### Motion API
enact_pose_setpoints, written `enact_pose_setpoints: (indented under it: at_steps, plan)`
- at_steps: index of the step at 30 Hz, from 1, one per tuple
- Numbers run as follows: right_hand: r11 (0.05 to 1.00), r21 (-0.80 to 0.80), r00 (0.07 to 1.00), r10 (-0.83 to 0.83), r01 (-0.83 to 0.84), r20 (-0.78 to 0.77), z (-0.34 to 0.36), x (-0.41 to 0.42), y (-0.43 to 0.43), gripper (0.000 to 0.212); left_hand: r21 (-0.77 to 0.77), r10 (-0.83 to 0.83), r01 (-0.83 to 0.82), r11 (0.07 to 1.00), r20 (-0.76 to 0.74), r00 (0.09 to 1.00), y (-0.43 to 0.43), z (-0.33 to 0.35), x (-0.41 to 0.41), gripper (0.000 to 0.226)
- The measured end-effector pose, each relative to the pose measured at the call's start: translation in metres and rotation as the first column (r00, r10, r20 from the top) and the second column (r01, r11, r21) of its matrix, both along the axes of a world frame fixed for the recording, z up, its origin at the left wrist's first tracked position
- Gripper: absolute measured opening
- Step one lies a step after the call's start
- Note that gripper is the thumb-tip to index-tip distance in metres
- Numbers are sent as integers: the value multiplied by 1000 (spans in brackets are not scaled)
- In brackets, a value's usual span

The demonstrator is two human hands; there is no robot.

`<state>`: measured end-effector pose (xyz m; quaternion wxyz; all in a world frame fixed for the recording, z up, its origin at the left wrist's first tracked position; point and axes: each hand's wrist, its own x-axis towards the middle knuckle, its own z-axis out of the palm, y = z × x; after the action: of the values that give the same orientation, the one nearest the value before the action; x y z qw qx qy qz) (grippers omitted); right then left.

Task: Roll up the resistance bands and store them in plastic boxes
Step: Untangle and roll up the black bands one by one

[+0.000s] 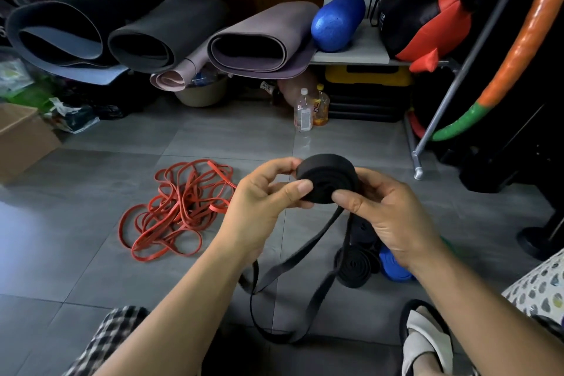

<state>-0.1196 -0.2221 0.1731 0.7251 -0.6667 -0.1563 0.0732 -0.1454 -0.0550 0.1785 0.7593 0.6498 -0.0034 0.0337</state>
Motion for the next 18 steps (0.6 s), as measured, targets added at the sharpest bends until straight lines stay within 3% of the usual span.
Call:
enact_pose_setpoints:
  at_steps: [3,5,6,7,9,11,13,16,18]
  plan:
    - [998,53,999,-29,31,-32,-3,-2,4,25,-219,-39,36,975,-11,999,-7,-4,-1,18]
    - [1000,3,1000,-20,20,-15,0,-1,1,21,-242,-96,80,967,-54,994,-5,-3,-1,18]
    - [997,-73,1000,-19,20,14,1,0,-2,21,-150,-118,105,983,-81,990,-1,-2,0,20]
    - [980,-198,997,-27,39,66,1,1,-7,24,41,-126,131,991,-101,987,4,-1,2,24]
    - [856,-504,978,-9,116,210,-1,3,-13,28,470,-136,172,866,-110,985,10,0,5,37]
    - [779,-615,968,37,126,247,-3,2,-12,25,577,-120,156,801,-101,988,8,-1,4,40]
    - [838,-540,978,38,81,206,-3,1,-9,28,503,-61,101,858,-95,994,6,-1,3,31]
    - [966,-257,996,8,15,88,3,2,-8,32,348,-25,56,936,-93,995,4,-3,2,29]
    - [997,-70,1000,21,-20,6,7,1,-8,29,199,-39,56,978,-86,996,-2,-3,0,31]
